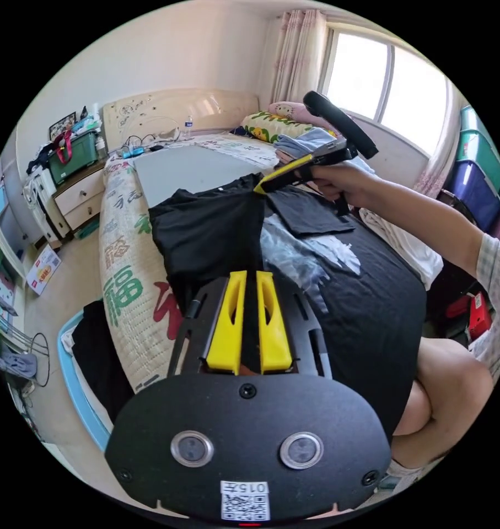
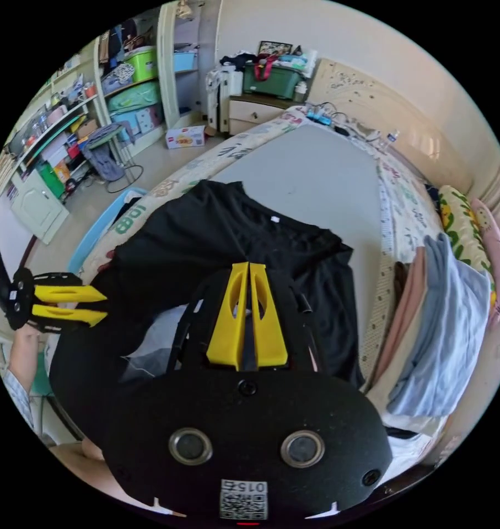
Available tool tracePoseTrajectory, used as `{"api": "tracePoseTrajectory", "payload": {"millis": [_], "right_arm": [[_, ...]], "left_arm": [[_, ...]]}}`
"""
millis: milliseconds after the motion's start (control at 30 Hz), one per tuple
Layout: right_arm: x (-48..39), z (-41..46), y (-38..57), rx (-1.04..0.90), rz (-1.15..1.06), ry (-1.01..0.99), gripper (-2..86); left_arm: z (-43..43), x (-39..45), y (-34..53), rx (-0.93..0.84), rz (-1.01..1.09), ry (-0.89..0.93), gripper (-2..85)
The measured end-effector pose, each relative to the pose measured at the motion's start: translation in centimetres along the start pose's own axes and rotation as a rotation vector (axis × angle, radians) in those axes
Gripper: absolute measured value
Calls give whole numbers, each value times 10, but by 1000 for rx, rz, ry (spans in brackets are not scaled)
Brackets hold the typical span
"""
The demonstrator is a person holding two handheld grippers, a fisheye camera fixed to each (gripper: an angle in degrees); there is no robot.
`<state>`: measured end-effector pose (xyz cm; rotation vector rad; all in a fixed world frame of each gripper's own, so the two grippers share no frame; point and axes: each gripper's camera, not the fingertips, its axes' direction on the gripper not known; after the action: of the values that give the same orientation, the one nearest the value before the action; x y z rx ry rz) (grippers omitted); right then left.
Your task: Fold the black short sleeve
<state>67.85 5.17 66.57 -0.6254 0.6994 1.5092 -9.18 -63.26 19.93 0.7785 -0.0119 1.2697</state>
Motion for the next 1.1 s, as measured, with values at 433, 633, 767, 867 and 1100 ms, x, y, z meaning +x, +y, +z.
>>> {"api": "tracePoseTrajectory", "payload": {"millis": [433,633,767,867,1100], "right_arm": [[-112,2,10,-16,-384,-307,105],[-168,50,25,-116,-521,-119,44],[-148,47,44,-114,-483,-203,39],[-132,53,62,-118,-446,-234,42],[14,16,120,33,-176,-267,89]], "left_arm": [[19,-22,-5,-9,-24,-226,87],[32,-33,-9,-53,-37,-254,24],[28,-42,3,-59,-48,-262,13],[29,-46,6,-76,-53,-259,18],[1,-77,4,-85,-135,-198,80]]}}
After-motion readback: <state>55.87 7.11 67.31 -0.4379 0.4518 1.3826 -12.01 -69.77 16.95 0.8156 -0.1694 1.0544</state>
